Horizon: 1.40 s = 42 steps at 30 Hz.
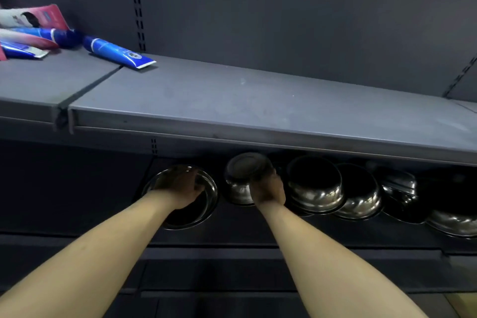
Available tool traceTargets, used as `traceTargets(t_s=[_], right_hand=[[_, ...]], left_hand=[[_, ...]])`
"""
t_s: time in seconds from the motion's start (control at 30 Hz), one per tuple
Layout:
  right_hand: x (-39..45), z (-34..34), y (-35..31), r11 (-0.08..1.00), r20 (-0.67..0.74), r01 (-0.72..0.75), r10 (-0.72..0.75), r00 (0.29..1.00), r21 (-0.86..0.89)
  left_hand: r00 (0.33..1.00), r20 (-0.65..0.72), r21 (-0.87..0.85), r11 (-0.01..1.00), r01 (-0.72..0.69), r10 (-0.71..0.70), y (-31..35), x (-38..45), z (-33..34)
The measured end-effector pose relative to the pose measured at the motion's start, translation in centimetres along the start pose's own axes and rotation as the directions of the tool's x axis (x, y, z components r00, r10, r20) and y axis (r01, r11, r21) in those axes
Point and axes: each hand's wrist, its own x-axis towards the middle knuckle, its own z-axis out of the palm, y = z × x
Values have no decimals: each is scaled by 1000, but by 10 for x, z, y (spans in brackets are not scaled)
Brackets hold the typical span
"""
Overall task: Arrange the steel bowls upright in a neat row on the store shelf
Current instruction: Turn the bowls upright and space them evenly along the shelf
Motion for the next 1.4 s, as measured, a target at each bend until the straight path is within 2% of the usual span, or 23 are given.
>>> traceTargets(t_s=[0.1, 0.2, 0.3, 0.33, 0.47, 0.57, 0.63, 0.8, 0.93, 1.03, 1.23, 1.4], right_hand=[[21, -16, 9, 998, 45, 49, -46, 998, -50], [38, -23, 19, 980, 124, 130, -112, 986, -149], [49, -24, 26, 956, 218, 207, -161, 963, -207], [53, -22, 28, 955, 236, 218, -169, 957, -202], [65, -11, 35, 971, 232, 205, -173, 957, -125], [68, 1, 41, 982, 257, 181, -160, 953, -60], [65, 3, 42, 982, 253, 184, -166, 953, -51], [61, 0, 41, 985, 167, 166, -173, 971, 51], [57, 0, 40, 979, 139, 192, -200, 970, 75], [51, -2, 40, 973, 95, 205, -215, 972, 110], [35, -15, 38, 963, -50, 260, -256, 965, 74], [8, -24, 34, 968, -167, 240, -226, 960, 67]], left_hand=[[1000, 11, -41, 999, -21, 21, 32, 17, 11], [997, -65, -39, 998, -53, 51, 64, 33, 13], [998, -65, -34, 999, 1, -3, 85, 46, 24], [998, -56, -27, 999, 34, -35, 90, 48, 29], [992, -6, -177, 976, 126, -129, 105, 49, 45], [988, -3, -127, 980, 151, -152, 117, 49, 46], [989, -6, -158, 977, 144, -147, 121, 51, 47], [968, -3, -312, 920, 236, -249, 117, 59, 51], [970, 7, -335, 913, 232, -244, 123, 48, 47], [961, -32, -427, 873, 237, -276, 125, 44, 46], [960, -147, -592, 799, 107, -237, 137, 29, 37], [949, -182, -719, 693, 51, -259, 149, 13, 27]])
